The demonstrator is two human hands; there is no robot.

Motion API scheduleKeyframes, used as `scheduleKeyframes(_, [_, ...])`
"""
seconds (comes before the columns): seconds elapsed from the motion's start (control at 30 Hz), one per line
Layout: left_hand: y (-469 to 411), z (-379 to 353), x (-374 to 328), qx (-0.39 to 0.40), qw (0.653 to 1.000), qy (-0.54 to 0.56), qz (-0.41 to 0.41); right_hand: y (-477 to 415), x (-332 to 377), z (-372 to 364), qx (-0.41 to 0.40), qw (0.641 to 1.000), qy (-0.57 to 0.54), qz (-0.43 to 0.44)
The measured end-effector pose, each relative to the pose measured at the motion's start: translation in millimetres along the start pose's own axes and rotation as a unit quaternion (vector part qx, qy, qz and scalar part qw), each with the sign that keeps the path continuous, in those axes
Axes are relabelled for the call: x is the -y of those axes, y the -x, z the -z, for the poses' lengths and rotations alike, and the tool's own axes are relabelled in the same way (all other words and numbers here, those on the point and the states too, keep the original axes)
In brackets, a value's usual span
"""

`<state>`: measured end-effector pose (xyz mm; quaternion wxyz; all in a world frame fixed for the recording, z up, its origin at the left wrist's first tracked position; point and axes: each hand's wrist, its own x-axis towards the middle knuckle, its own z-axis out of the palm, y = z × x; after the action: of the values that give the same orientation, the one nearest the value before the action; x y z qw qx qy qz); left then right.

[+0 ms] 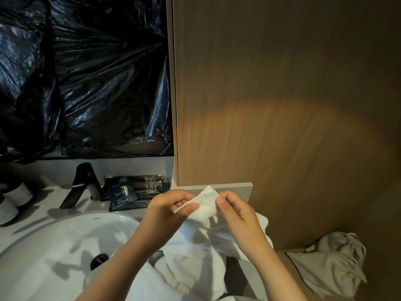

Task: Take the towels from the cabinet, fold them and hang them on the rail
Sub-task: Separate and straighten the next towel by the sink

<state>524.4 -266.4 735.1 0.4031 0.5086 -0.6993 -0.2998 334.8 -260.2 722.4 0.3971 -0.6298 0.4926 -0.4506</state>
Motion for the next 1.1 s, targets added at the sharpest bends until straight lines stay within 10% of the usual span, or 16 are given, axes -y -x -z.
scheduleKeyframes(0.57, [3, -8, 10, 0.044, 0.996, 0.014, -0.081, -6, 34, 24, -0.135, 0.987, 0.035, 0.086])
scheduleKeyframes(1.1, [-8, -1, 49, 0.054, 0.996, -0.043, 0.064, -26, 39, 80, -0.237, 0.962, 0.078, 0.111])
